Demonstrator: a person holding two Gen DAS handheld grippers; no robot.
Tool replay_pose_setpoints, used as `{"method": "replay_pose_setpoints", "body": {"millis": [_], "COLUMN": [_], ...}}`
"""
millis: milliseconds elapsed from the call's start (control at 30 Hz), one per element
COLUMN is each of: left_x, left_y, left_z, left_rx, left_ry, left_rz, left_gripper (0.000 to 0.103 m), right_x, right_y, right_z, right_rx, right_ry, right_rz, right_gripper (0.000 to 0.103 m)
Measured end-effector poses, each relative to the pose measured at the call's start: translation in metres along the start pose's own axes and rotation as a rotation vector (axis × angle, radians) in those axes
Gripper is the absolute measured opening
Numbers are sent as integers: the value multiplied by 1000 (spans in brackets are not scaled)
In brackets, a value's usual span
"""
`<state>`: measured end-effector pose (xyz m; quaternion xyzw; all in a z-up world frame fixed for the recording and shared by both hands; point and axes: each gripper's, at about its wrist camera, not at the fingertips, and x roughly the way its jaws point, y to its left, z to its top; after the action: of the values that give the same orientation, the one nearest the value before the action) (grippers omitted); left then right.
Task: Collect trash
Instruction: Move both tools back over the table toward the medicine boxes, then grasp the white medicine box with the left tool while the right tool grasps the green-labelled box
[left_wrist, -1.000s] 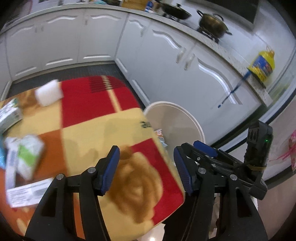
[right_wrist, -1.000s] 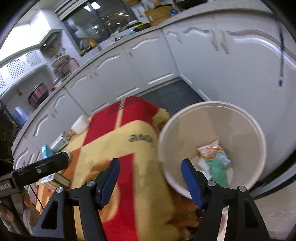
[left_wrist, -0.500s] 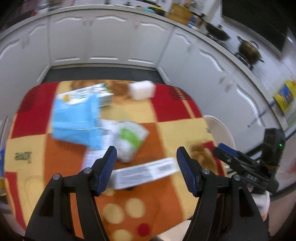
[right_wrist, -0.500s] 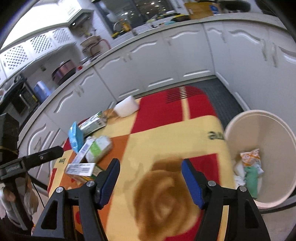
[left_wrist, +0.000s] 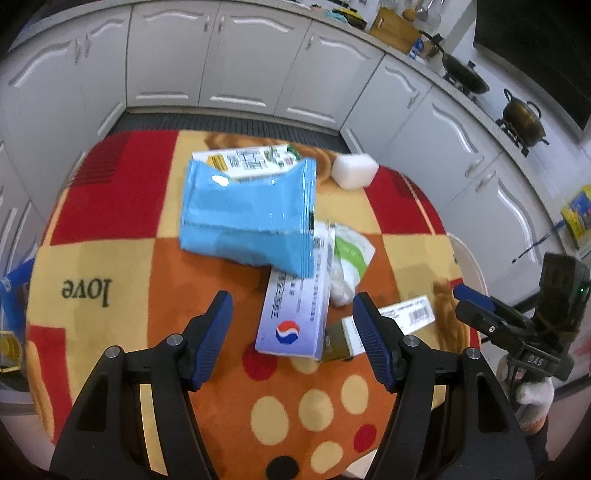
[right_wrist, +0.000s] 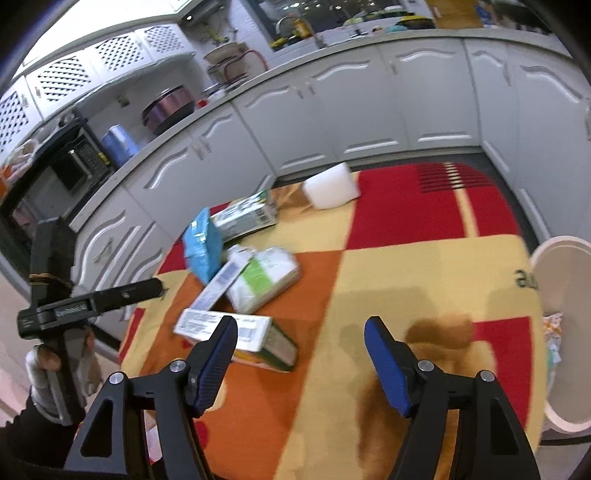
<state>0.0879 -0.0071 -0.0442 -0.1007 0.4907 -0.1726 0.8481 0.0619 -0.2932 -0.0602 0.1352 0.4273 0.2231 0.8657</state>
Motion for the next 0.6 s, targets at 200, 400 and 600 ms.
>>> {"method": "replay_pose_setpoints", "body": {"millis": [200, 400, 600], "left_x": [16, 34, 55], "left_y": [5, 8, -14], "left_z": [0, 12, 24], "left_rx": [-29, -70, -17], "left_ry": [52, 86, 113], "left_rz": [-22, -6, 15], "left_gripper": [66, 66, 66], "right_x": [12, 17, 13], "right_y": [10, 9, 6], "right_z": [-4, -9, -12], "right_rx": [-27, -38, -34], "right_ry": [39, 59, 58], "right_rz": [32, 18, 10], "right_gripper": [71, 71, 71]}}
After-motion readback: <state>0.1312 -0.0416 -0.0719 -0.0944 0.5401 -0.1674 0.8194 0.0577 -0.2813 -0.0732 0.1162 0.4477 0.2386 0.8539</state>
